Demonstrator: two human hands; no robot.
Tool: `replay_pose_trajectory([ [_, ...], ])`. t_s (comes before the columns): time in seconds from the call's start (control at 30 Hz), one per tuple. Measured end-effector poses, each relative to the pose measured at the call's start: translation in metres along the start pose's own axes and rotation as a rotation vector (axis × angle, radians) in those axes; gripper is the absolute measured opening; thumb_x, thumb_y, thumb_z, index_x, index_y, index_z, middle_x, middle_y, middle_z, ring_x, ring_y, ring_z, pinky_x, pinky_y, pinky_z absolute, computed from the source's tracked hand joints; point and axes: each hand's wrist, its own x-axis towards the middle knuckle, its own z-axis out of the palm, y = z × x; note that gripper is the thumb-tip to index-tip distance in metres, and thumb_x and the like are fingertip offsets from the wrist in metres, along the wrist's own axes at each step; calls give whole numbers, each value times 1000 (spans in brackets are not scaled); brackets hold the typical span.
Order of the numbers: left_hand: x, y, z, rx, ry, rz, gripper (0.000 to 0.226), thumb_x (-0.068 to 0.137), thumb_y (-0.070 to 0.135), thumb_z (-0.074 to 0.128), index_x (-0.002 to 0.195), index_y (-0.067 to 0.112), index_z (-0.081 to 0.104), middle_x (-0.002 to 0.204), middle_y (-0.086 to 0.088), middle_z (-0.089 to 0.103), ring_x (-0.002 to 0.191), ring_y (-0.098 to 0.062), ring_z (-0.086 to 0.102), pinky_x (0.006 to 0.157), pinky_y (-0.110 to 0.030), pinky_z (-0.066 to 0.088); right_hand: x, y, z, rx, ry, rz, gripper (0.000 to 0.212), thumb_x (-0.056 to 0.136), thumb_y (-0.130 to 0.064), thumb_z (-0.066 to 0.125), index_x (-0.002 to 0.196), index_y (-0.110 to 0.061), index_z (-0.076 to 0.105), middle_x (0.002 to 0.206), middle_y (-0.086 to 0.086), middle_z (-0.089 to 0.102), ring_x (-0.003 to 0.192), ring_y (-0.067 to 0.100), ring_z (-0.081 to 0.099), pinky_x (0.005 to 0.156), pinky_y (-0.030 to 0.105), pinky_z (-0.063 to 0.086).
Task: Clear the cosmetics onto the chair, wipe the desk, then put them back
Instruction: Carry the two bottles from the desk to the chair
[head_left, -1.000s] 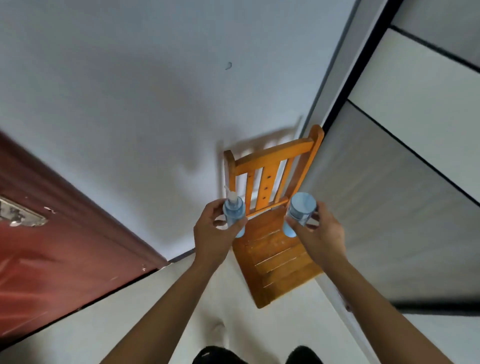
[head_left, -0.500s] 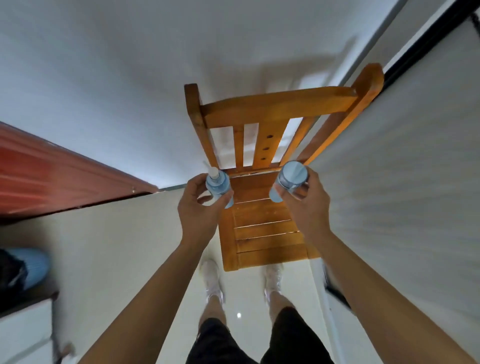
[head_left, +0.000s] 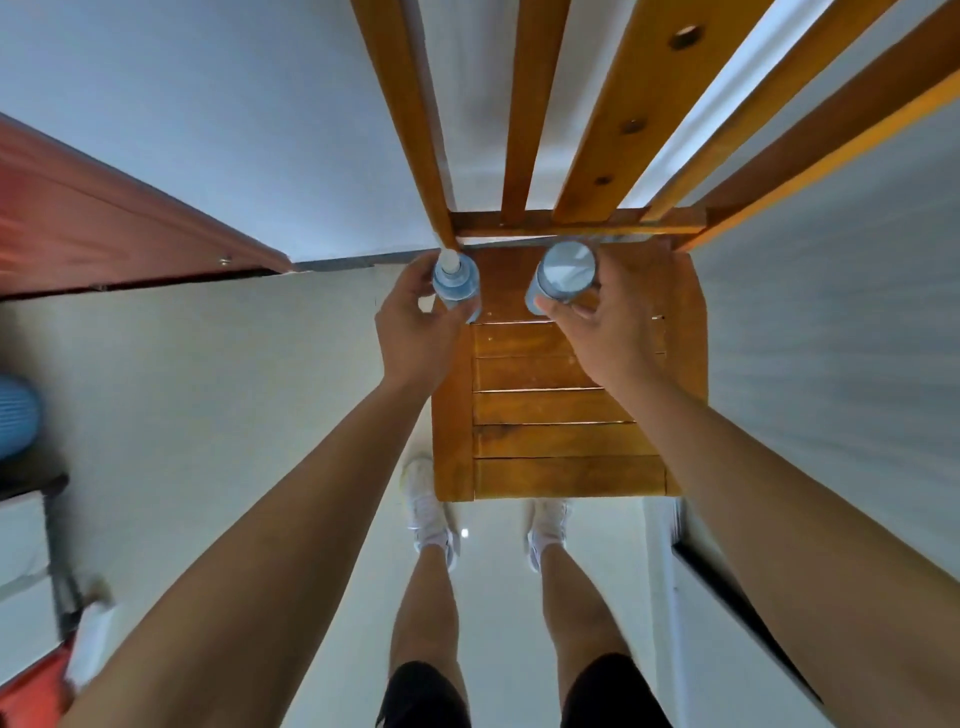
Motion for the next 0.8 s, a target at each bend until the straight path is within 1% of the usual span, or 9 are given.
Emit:
replay_pose_trajectory([
  [0.1, 10, -18, 13, 25, -41, -1, 49, 85, 25, 78, 130, 16, 60, 127, 2, 66, 111, -11, 61, 92, -14, 48, 9, 14, 18, -55, -37, 2, 67, 84, -39, 79, 141, -27, 47, 141, -4, 57, 130, 15, 54, 99, 26, 52],
  [0.17, 14, -26, 19, 34, -73, -9, 50, 85, 24, 78, 131, 16, 60, 127, 2, 66, 109, -8, 59, 86, -6, 46, 13, 19, 25, -86, -50, -3, 68, 84, -38, 80, 142, -28, 46, 141, -3, 57, 130, 16, 54, 98, 25, 49],
  [0.27, 16, -35, 27, 46, -119, 18, 49, 85, 23, 78, 130, 16, 59, 125, 3, 66, 108, -4, 57, 78, 5, 40, 15, 24, 32, -114, -72, -21, 67, 85, -37, 79, 141, -29, 45, 140, -4, 58, 130, 16, 54, 89, 8, 38],
  [0.37, 17, -37, 31, 73, -128, 49, 51, 86, 26, 77, 132, 16, 58, 128, 4, 66, 111, -3, 57, 87, -4, 46, 15, 24, 34, -127, -53, 1, 69, 86, -40, 78, 144, -29, 42, 143, -4, 56, 132, 16, 53, 85, 2, 31],
  [0.43, 18, -37, 30, 90, -129, 45, 55, 86, 27, 77, 136, 17, 56, 133, 3, 63, 119, -8, 58, 98, -23, 50, 14, 25, 33, -148, -60, 4, 75, 85, -40, 78, 147, -30, 38, 146, -3, 54, 133, 18, 52, 93, 9, 43],
  [0.53, 14, -35, 21, 101, -185, 22, 71, 86, 25, 77, 148, 24, 43, 147, 4, 52, 134, -17, 50, 104, -38, 48, 7, 19, 28, -175, -134, 25, 94, 83, -43, 79, 155, -33, 20, 154, -3, 44, 139, 23, 47, 105, 40, 51],
  [0.6, 5, -31, 12, 114, -183, -7, 82, 85, 28, 78, 152, 31, 31, 155, 5, 41, 141, -19, 41, 109, -45, 45, -2, 12, 22, -214, -138, 31, 103, 84, -46, 77, 158, -35, 6, 163, -2, 30, 146, 25, 37, 109, 41, 44],
  [0.67, -10, -24, -1, 197, -140, -11, 84, 89, 39, 71, 155, 33, 21, 162, 5, 28, 147, -20, 29, 114, -51, 37, -16, 1, 11, -287, -81, -54, 98, 90, -51, 68, 160, -31, 2, 168, -2, 16, 152, 23, 24, 112, 35, 34],
  [0.8, -54, 7, -45, 426, 40, 198, 69, 99, 54, 41, 157, 22, 23, 166, -4, 16, 153, -24, 14, 120, -55, 23, -57, -41, -27, -498, 152, -288, 75, 100, -57, 47, 160, -19, 22, 167, 10, 17, 153, 27, 19, 119, 21, -1],
])
